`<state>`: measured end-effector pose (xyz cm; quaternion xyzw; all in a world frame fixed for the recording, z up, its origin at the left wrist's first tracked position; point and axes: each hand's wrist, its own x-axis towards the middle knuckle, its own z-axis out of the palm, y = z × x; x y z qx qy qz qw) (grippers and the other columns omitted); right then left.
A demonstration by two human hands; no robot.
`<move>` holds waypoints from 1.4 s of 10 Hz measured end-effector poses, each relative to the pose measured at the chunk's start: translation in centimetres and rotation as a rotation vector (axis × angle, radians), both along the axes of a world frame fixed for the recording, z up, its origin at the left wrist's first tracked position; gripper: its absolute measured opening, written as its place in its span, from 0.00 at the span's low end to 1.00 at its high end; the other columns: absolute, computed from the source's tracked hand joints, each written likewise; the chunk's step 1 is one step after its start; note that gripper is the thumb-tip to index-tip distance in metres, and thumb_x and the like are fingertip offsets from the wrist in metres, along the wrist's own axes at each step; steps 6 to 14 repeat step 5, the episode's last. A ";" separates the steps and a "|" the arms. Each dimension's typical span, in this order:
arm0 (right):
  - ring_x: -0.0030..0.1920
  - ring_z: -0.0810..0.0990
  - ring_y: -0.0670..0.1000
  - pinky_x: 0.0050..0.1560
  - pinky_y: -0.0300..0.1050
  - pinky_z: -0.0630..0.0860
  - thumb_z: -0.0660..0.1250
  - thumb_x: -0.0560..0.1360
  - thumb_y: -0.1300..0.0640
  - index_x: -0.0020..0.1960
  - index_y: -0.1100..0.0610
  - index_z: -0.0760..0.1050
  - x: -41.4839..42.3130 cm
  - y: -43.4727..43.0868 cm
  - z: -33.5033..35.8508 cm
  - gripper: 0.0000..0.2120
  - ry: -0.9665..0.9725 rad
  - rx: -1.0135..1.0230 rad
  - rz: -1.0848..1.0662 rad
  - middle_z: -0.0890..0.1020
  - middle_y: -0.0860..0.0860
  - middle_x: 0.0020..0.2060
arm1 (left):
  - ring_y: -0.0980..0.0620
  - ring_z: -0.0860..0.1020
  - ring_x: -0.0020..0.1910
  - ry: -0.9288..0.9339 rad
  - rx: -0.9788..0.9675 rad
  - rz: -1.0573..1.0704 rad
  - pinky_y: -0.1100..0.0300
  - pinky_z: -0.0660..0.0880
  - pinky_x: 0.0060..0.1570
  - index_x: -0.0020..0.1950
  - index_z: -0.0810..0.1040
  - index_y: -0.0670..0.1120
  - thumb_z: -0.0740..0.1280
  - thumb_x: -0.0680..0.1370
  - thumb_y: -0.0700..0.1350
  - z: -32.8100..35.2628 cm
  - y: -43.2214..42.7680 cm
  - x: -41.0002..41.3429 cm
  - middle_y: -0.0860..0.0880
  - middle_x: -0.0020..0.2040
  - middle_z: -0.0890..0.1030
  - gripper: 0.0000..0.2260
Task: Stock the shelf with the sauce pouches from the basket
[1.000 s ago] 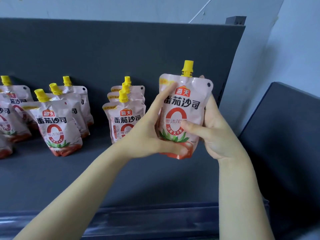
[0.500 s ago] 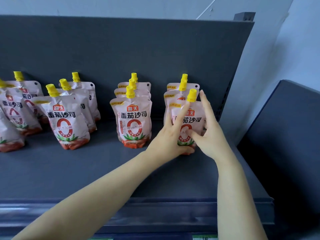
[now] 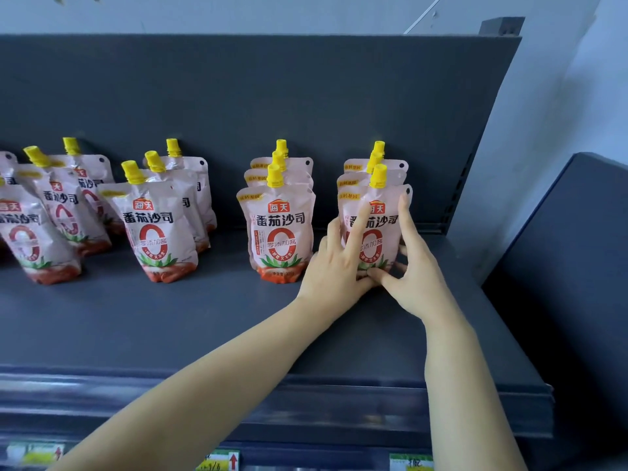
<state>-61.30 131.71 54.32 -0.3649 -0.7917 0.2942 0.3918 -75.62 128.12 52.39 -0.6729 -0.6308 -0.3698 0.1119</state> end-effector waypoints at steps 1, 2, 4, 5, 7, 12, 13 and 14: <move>0.66 0.72 0.49 0.63 0.57 0.75 0.73 0.72 0.65 0.72 0.27 0.37 -0.1 0.2 -0.2 0.55 0.014 0.001 -0.011 0.69 0.47 0.68 | 0.41 0.76 0.54 0.101 -0.011 0.100 0.48 0.80 0.42 0.76 0.45 0.56 0.73 0.69 0.57 0.3 0.0 0.0 0.40 0.65 0.70 0.46; 0.67 0.70 0.48 0.65 0.55 0.74 0.73 0.73 0.64 0.72 0.27 0.37 -0.1 0.3 -0.4 0.54 0.021 -0.006 -0.010 0.68 0.45 0.67 | 0.40 0.76 0.55 0.114 -0.041 0.088 0.49 0.80 0.42 0.76 0.43 0.56 0.73 0.70 0.57 0.2 -0.2 0.1 0.38 0.67 0.69 0.46; 0.67 0.64 0.42 0.59 0.37 0.65 0.69 0.75 0.60 0.74 0.30 0.40 -0.1 0.0 0.4 0.47 0.014 0.024 -0.055 0.59 0.45 0.72 | 0.41 0.71 0.63 0.233 -0.262 0.084 0.48 0.74 0.56 0.76 0.32 0.56 0.65 0.75 0.63 1.4 -2.2 -0.3 0.41 0.71 0.65 0.46; 0.74 0.59 0.50 0.66 0.49 0.66 0.72 0.74 0.55 0.75 0.31 0.39 0.2 -0.6 1.6 0.49 -0.050 0.052 -0.164 0.57 0.49 0.74 | 0.42 0.73 0.59 0.371 -0.262 0.085 0.49 0.70 0.58 0.78 0.36 0.53 0.56 0.79 0.63 3.3 -4.3 -0.8 0.43 0.62 0.75 0.37; 0.74 0.59 0.50 0.66 0.49 0.66 0.72 0.74 0.55 0.75 0.31 0.39 0.2 -0.6 1.6 0.49 -0.050 0.052 -0.164 0.57 0.49 0.74 | 0.42 0.73 0.59 0.371 -0.262 0.085 0.49 0.70 0.58 0.78 0.36 0.53 0.56 0.79 0.63 3.3 -4.3 -0.8 0.43 0.62 0.75 0.37; 0.74 0.59 0.50 0.66 0.49 0.66 0.72 0.74 0.55 0.75 0.31 0.39 0.2 -0.6 1.6 0.49 -0.050 0.052 -0.164 0.57 0.49 0.74 | 0.42 0.73 0.59 0.371 -0.262 0.085 0.49 0.70 0.58 0.78 0.36 0.53 0.56 0.79 0.63 3.3 -4.3 -0.8 0.43 0.62 0.75 0.37; 0.74 0.59 0.50 0.66 0.49 0.66 0.72 0.74 0.55 0.75 0.31 0.39 0.2 -0.6 1.6 0.49 -0.050 0.052 -0.164 0.57 0.49 0.74 | 0.42 0.73 0.59 0.371 -0.262 0.085 0.49 0.70 0.58 0.78 0.36 0.53 0.56 0.79 0.63 3.3 -4.3 -0.8 0.43 0.62 0.75 0.37; 0.74 0.59 0.50 0.66 0.49 0.66 0.72 0.74 0.55 0.75 0.31 0.39 0.2 -0.6 1.6 0.49 -0.050 0.052 -0.164 0.57 0.49 0.74 | 0.42 0.73 0.59 0.371 -0.262 0.085 0.49 0.70 0.58 0.78 0.36 0.53 0.56 0.79 0.63 3.3 -4.3 -0.8 0.43 0.62 0.75 0.37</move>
